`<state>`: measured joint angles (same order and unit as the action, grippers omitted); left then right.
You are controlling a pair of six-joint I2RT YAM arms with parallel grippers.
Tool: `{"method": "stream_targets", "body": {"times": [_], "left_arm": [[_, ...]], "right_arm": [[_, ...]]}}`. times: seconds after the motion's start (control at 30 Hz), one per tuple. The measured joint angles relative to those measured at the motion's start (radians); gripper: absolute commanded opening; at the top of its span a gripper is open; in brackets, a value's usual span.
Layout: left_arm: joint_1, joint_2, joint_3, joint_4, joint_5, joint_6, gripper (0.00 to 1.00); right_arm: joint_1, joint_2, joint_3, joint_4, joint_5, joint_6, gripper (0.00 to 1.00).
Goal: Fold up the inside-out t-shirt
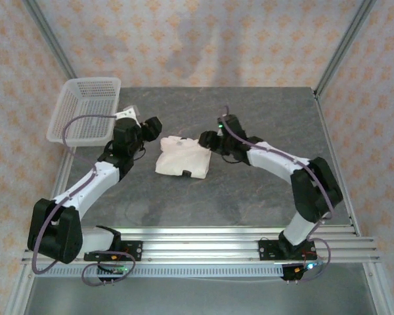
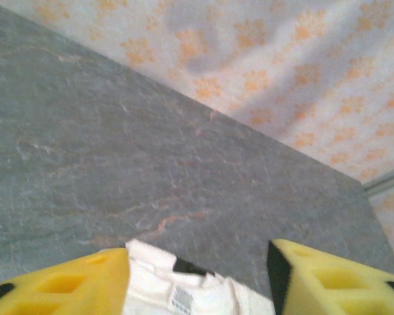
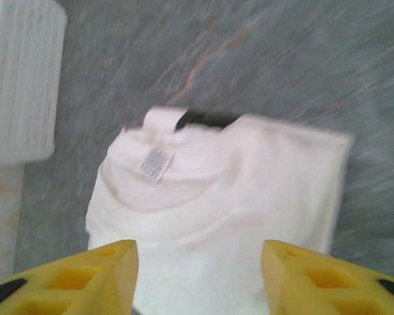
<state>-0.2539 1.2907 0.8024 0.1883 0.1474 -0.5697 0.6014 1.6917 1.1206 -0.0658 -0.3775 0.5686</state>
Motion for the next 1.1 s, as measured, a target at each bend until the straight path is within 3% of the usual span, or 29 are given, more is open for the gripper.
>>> {"method": "stream_targets", "body": {"times": [0.13, 0.37, 0.5, 0.63, 0.8, 1.1], "left_arm": [[-0.037, 0.09, -0.016, -0.066, 0.018, -0.01, 0.37], [-0.018, 0.386, 0.014, -0.114, 0.051, -0.056, 0.35], [-0.012, 0.41, -0.002, -0.086, 0.056, -0.084, 0.42], [-0.012, 0.272, -0.043, -0.087, 0.054, -0.091, 0.57], [-0.012, 0.112, -0.046, -0.097, 0.071, -0.092, 0.57], [-0.023, 0.236, -0.08, -0.087, 0.164, -0.114, 0.55]], "right_arm": [[0.071, 0.109, 0.035, -0.011, 0.008, 0.025, 0.45], [0.043, 0.229, 0.093, -0.11, 0.089, 0.009, 0.46], [0.032, 0.213, 0.137, -0.157, 0.043, -0.011, 0.48], [0.029, 0.115, 0.136, -0.211, 0.03, -0.014, 0.52], [0.014, -0.137, 0.011, -0.183, 0.064, 0.023, 0.54], [0.002, -0.41, -0.32, -0.12, 0.093, 0.174, 0.54]]}}
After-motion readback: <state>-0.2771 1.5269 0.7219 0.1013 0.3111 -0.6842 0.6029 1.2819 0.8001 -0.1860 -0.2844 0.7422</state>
